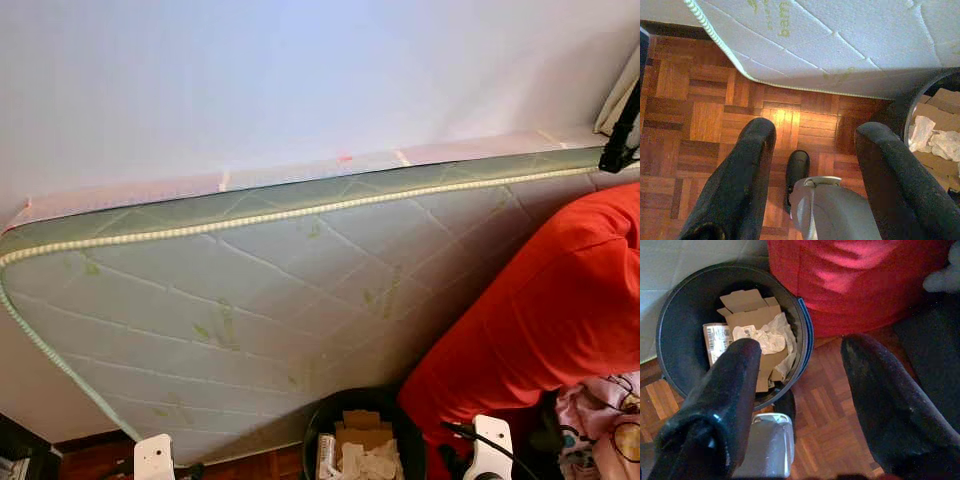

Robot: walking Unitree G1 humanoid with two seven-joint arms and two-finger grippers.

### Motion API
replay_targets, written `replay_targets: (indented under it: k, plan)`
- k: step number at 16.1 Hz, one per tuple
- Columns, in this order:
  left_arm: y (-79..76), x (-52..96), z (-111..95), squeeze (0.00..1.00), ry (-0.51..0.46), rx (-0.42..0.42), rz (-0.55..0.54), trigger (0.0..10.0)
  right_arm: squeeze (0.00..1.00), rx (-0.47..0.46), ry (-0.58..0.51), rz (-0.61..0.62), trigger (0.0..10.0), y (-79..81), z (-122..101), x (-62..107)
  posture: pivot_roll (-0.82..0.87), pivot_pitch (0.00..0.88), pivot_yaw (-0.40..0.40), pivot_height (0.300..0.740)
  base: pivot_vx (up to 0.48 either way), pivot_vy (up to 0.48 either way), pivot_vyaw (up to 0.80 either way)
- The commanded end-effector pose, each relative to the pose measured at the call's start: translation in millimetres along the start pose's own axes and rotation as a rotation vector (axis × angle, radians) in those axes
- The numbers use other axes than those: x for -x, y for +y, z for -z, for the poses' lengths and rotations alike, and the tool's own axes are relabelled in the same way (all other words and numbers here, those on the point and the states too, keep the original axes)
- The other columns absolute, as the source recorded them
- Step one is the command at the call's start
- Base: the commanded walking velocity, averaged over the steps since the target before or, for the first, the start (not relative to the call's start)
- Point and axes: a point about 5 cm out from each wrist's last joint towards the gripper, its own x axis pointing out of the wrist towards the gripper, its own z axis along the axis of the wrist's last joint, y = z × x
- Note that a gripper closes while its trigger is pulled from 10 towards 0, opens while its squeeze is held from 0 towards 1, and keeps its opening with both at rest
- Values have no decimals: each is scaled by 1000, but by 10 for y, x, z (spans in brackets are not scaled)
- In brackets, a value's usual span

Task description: Clean up the room

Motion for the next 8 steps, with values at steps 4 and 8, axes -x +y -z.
replay_targets:
  k: [4,8]
  plan:
    - [4,11,32,0,4,-9,5,10000,0,12,0,1,10000,-17,4,4,63,0,-24,740,0,0,0]
    - [3,15,46,0,6,-5,4,10000,0,14,2,2,10000,-27,9,7,62,0,-27,740,0,0,0]
